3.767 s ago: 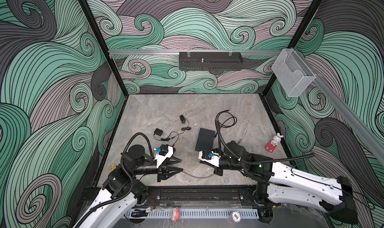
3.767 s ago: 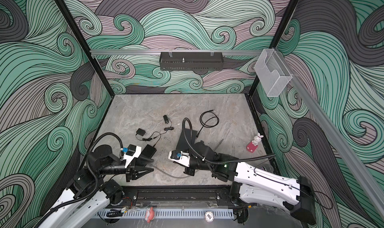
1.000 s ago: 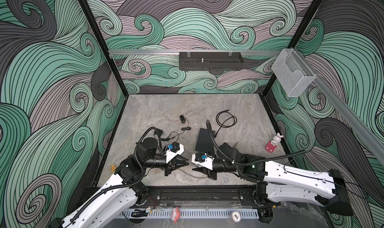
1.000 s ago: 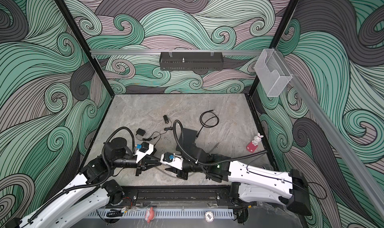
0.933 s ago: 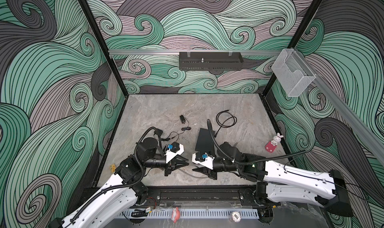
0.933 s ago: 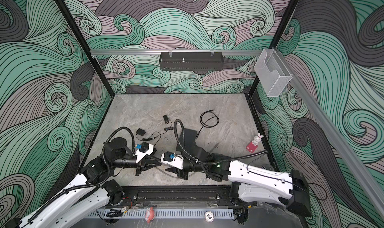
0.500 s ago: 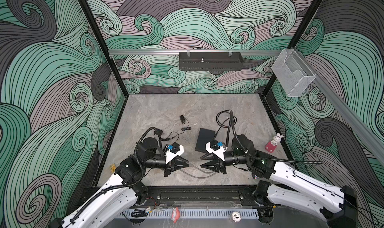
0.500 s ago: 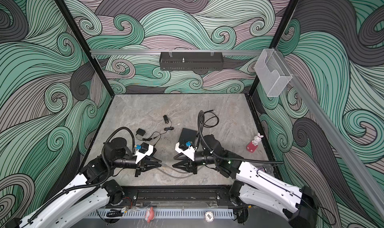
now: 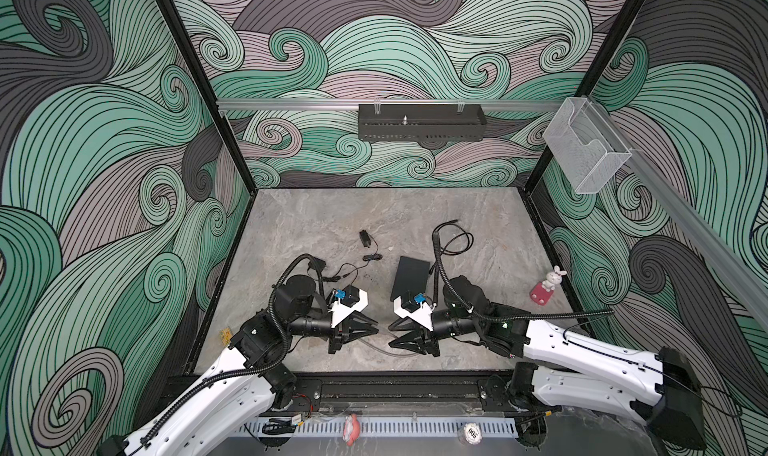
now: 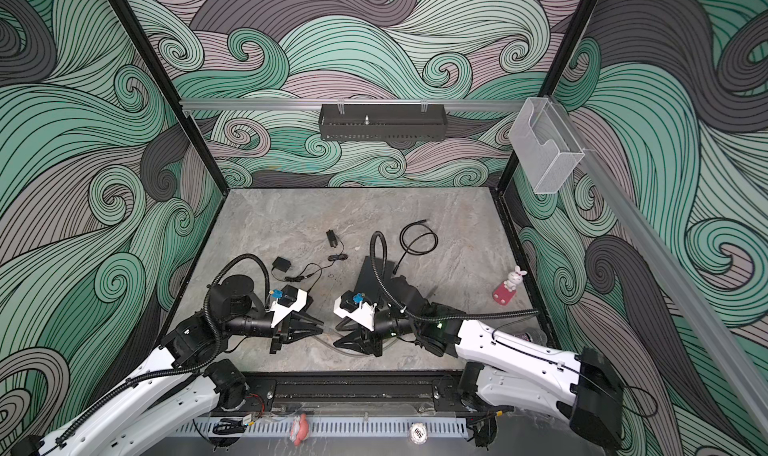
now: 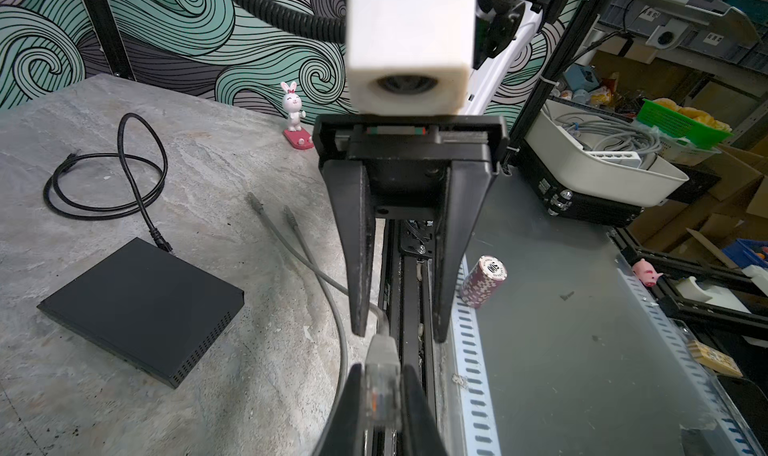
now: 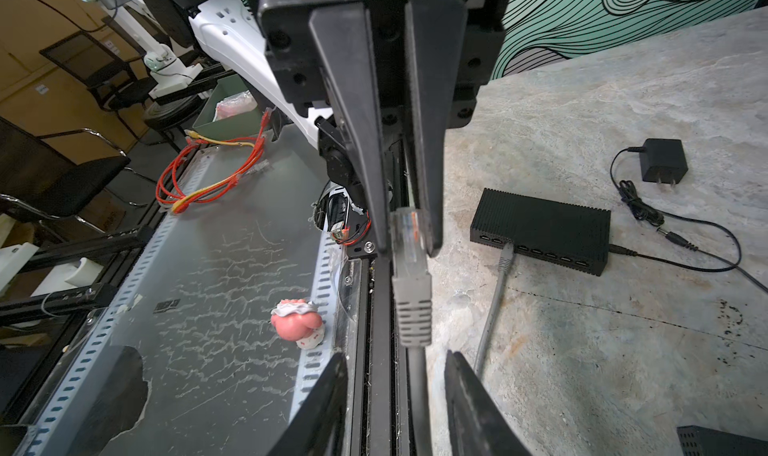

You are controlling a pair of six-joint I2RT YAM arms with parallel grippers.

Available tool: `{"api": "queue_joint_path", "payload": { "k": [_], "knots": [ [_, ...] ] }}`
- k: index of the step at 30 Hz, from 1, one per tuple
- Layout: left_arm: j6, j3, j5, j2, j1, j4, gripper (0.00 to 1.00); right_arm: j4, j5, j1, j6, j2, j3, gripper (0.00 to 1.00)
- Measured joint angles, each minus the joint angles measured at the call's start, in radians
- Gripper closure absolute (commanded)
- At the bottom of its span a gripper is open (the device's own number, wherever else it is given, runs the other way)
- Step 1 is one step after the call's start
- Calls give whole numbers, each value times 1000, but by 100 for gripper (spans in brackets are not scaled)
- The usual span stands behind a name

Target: Insert the plug into the switch port

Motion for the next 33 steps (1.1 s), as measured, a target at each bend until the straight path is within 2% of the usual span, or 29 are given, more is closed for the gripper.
{"api": "queue_joint_path", "payload": {
  "k": [8,19,27,33],
  "knots": [
    [0,0,1,3,0,0,99,-1,23,0,-19,25,21,60],
    [0,0,1,13,0,1,99,2,15,0,-31,55,33,70],
    [0,0,1,13,0,0,99,8,7,0,-30,67,33,80],
    [0,0,0,13,0,1,99,16,2,0,-29,67,33,84]
  ]
}}
